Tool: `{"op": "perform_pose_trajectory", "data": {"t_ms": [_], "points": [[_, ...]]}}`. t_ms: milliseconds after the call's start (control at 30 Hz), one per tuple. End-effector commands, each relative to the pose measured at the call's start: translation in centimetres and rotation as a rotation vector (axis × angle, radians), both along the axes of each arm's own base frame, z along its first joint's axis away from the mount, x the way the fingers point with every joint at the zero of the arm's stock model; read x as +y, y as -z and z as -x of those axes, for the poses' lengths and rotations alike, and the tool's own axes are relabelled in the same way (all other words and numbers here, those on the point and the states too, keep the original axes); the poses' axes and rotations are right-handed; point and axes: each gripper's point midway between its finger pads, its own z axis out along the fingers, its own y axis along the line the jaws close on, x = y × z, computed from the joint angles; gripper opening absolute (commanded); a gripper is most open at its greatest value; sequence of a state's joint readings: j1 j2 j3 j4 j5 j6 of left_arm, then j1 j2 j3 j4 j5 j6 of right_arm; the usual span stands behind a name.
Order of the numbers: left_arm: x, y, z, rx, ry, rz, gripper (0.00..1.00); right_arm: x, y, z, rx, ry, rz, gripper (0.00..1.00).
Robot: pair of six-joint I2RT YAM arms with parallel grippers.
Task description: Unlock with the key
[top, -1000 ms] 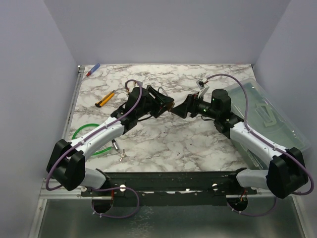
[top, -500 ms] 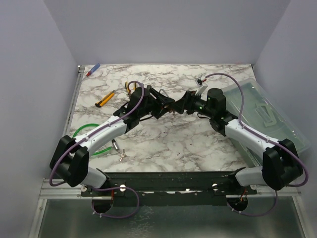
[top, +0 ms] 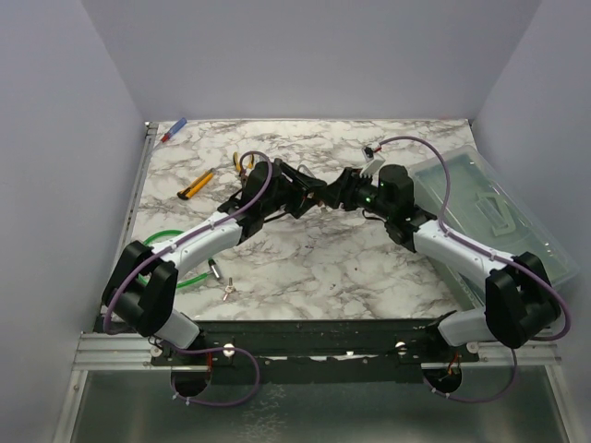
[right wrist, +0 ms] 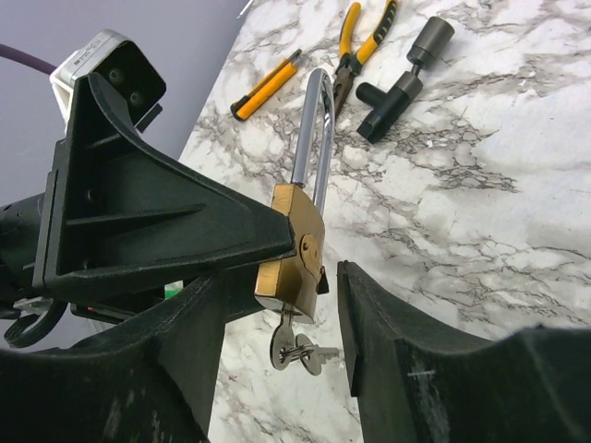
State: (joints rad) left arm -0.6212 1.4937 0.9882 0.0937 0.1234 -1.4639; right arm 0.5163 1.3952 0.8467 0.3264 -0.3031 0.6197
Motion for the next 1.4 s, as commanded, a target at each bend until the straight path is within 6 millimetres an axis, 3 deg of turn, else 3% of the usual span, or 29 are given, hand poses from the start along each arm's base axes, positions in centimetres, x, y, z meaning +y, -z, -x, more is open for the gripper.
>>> {"op": "perform_pose_trajectory", "data": {"t_ms": [0, 400, 567, 700, 767, 867, 1033, 1100, 1167, 1367], "points": [[-2.4, -4.7, 0.5, -0.063, 0.080, 0.143, 0.00, -0.5, -1.7, -2.2, -0.084, 0.118, -0.031, 0.54], [-2.3, -5.4, 1.0, -0.064, 0.087, 0.174, 0.00, 0.4, -0.4, -2.7, -0.098, 0.148, -0.026, 0.52], [-1.9, -5.6, 1.3, -0.069, 0.078, 0.176, 0.00, 0.3, -0.5, -2.6, -0.103, 0.163, -0.025, 0.34], [-1.8, -5.7, 1.4, -0.078, 0.079, 0.172, 0.00, 0.6, -0.4, -2.3, -0.106, 0.141, -0.019, 0.05], [-1.7, -5.4, 1.4, -0.075, 0.078, 0.166, 0.00, 0.8, -0.5, -2.2, -0.111, 0.130, -0.025, 0.01], [-1.6, -5.1, 1.7, -0.081, 0.085, 0.155, 0.17, 0.8, -0.7, -1.9, -0.114, 0.124, -0.034, 0.00], [-1.0, -5.4, 2.5, -0.145, 0.113, 0.109, 0.74, 0.9, -2.2, -0.9, -0.146, 0.088, -0.062, 0.00], [-0.3, -5.2, 2.9, -0.161, 0.106, 0.084, 0.89, 0.8, -2.8, -0.5, -0.152, 0.081, -0.073, 0.00], [0.2, -5.1, 3.5, -0.195, 0.118, 0.053, 0.94, 0.6, -3.5, 0.1, -0.163, 0.069, -0.084, 0.00], [2.2, -6.2, 5.4, -0.279, 0.128, -0.012, 0.96, 0.0, -5.2, 2.1, -0.184, 0.040, -0.105, 0.00]]}}
